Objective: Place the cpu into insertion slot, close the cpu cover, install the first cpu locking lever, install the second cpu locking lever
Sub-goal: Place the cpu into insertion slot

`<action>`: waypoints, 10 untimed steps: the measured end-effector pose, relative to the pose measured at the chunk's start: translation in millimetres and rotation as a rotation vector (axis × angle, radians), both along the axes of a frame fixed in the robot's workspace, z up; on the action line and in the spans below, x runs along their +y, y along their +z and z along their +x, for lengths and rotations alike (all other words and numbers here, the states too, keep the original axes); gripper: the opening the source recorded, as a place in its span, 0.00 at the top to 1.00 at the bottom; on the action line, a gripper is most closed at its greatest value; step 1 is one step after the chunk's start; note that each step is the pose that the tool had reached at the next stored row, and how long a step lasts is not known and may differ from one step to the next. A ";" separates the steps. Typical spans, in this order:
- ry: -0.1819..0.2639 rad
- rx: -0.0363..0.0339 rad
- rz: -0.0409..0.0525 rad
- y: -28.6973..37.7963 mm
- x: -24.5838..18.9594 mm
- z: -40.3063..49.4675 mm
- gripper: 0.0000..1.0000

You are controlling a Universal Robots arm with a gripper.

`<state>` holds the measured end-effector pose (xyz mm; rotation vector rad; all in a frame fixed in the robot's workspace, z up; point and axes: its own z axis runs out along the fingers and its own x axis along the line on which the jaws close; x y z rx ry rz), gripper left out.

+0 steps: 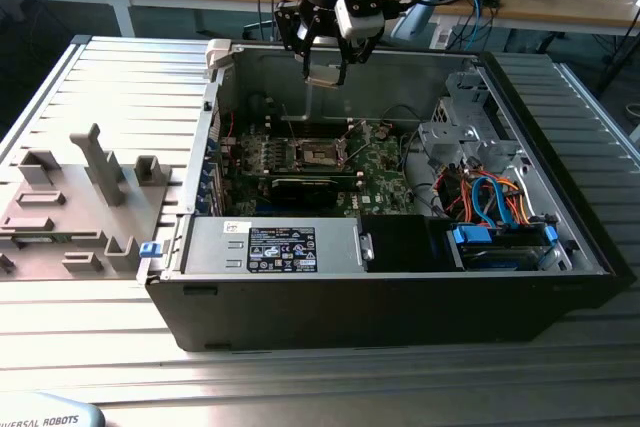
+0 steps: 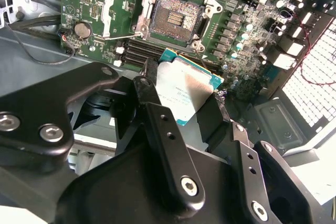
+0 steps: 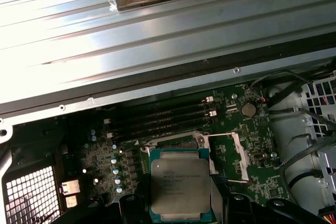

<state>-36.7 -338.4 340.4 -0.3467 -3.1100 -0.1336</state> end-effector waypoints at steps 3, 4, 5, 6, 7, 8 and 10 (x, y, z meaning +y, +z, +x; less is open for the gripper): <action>-0.001 0.0000 0.0000 0.0 0.0 0.0 0.46; -0.001 0.0000 0.0000 0.0 0.0 0.0 0.46; -0.002 0.0000 0.0000 0.0 0.0 0.0 0.46; -0.002 0.0000 -0.0001 0.0 0.0 0.0 0.46; -0.003 0.0000 0.0000 0.0 0.0 0.0 0.46; -0.007 0.0000 0.0000 0.0 0.0 0.0 0.46; -0.012 0.0000 0.0000 0.0 0.0 0.0 0.46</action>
